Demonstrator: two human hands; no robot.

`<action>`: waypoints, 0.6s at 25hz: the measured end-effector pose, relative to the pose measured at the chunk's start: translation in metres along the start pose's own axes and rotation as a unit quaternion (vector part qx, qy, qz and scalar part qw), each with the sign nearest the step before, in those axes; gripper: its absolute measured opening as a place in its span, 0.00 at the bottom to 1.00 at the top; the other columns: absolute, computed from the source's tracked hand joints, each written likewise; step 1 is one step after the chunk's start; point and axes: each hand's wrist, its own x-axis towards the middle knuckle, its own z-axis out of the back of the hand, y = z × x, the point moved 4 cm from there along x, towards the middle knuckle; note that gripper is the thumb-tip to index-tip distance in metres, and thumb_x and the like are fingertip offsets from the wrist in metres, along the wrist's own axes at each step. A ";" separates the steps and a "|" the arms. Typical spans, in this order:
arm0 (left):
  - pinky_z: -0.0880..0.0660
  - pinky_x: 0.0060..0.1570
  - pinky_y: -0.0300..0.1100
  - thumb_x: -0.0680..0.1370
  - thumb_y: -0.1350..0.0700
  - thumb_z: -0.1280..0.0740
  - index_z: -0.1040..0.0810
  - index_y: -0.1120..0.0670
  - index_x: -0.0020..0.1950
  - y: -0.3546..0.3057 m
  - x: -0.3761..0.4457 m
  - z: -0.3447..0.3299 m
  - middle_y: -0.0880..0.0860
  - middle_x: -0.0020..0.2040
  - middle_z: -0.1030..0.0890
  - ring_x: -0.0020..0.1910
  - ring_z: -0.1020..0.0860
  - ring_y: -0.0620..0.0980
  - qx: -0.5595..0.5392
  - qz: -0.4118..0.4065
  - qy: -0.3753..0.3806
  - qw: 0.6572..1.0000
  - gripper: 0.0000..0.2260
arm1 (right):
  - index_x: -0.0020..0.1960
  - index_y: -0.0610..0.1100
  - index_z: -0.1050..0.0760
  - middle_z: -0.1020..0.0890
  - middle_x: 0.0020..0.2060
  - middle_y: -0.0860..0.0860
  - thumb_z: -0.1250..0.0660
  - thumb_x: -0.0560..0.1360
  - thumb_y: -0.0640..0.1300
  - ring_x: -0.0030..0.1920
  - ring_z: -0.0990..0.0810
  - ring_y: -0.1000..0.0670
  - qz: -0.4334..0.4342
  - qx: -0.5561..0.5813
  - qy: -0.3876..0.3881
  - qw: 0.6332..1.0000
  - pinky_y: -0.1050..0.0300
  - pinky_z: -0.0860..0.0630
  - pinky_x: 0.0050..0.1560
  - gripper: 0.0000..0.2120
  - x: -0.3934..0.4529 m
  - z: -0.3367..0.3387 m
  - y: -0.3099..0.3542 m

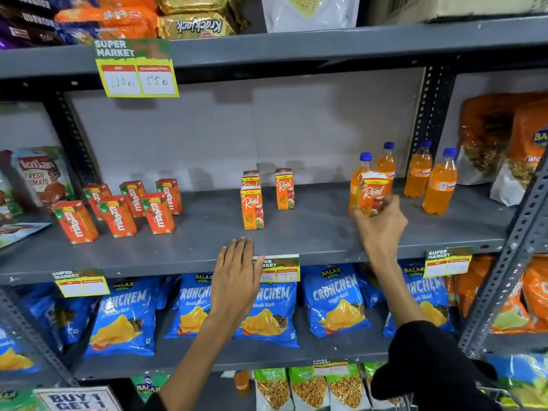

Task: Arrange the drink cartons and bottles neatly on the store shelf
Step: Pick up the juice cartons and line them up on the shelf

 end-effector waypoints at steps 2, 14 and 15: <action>0.32 0.72 0.56 0.85 0.45 0.55 0.28 0.62 0.71 0.003 -0.001 0.002 0.61 0.69 0.23 0.71 0.27 0.59 -0.001 0.000 0.004 1.000 0.28 | 0.54 0.46 0.27 0.15 0.47 0.48 0.22 0.65 0.48 0.44 0.16 0.49 0.008 0.013 0.045 0.999 0.52 0.19 0.51 0.22 -0.020 -0.020 0.019; 0.33 0.73 0.55 0.84 0.43 0.57 0.28 0.61 0.71 0.038 -0.001 0.007 0.61 0.70 0.24 0.71 0.28 0.58 0.002 0.032 0.010 0.999 0.30 | 0.55 0.42 0.29 0.16 0.51 0.45 0.21 0.66 0.50 0.51 0.16 0.44 -0.003 -0.022 0.194 0.981 0.45 0.19 0.53 0.25 -0.072 -0.123 0.061; 0.33 0.72 0.55 0.84 0.44 0.57 0.29 0.61 0.71 0.037 -0.001 0.007 0.61 0.70 0.24 0.71 0.28 0.59 0.001 0.031 0.009 0.999 0.30 | 0.56 0.42 0.29 0.17 0.52 0.44 0.21 0.66 0.49 0.52 0.16 0.43 -0.013 -0.028 0.198 0.980 0.45 0.19 0.54 0.26 -0.073 -0.125 0.059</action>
